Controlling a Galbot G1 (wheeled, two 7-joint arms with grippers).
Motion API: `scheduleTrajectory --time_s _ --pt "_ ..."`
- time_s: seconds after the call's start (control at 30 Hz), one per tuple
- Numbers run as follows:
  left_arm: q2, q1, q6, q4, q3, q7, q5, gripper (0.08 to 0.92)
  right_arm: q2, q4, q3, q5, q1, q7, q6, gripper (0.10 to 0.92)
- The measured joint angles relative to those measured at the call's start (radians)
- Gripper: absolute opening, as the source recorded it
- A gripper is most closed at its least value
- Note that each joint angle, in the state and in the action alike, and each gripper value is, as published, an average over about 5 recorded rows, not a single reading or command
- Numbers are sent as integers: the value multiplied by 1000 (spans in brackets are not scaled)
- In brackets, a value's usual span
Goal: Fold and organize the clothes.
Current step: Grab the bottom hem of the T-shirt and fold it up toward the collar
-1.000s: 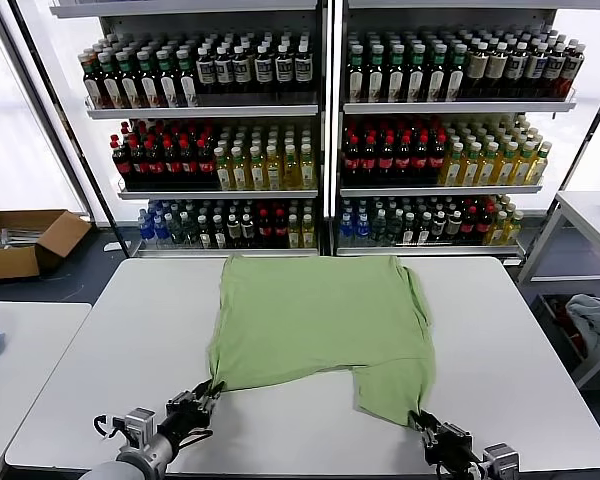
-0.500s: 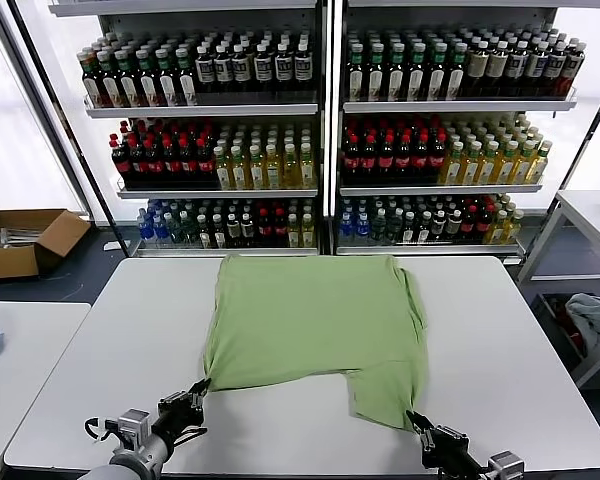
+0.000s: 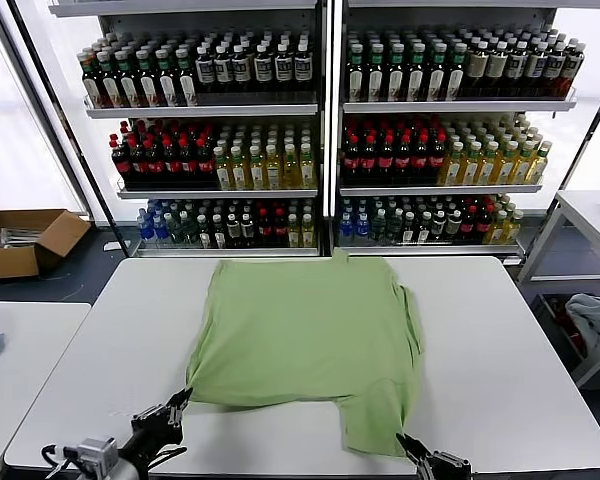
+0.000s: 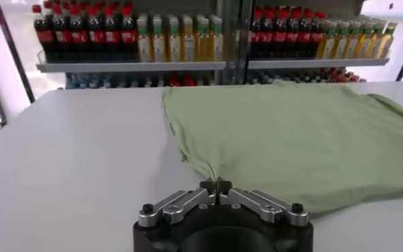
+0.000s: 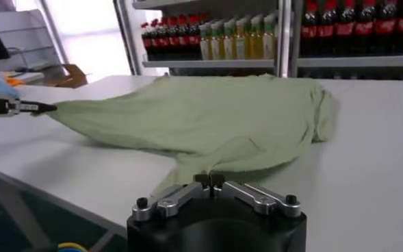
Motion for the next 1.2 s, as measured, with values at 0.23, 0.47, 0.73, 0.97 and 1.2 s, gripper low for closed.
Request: scheduleTrajectory --time_s 0.23,0.47,0.73,0.97,1.2 --pt "-8 85 6 -57 -65 0 -23 84 -2 16 9 3 2 1 40 106" --pt "25 83 20 -68 -104 -3 -69 84 -33 -16 -19 55 127 25 39 106" --pt "98 7 27 -29 -114 -6 -135 84 -66 -89 -72 114 321 58 17 106" --pt "150 -93 27 39 -94 -10 -187 84 -86 -187 -150 144 515 83 4 106" --pt "185 -219 27 135 -37 -8 -215 84 -96 -314 -248 158 700 91 -9 106"
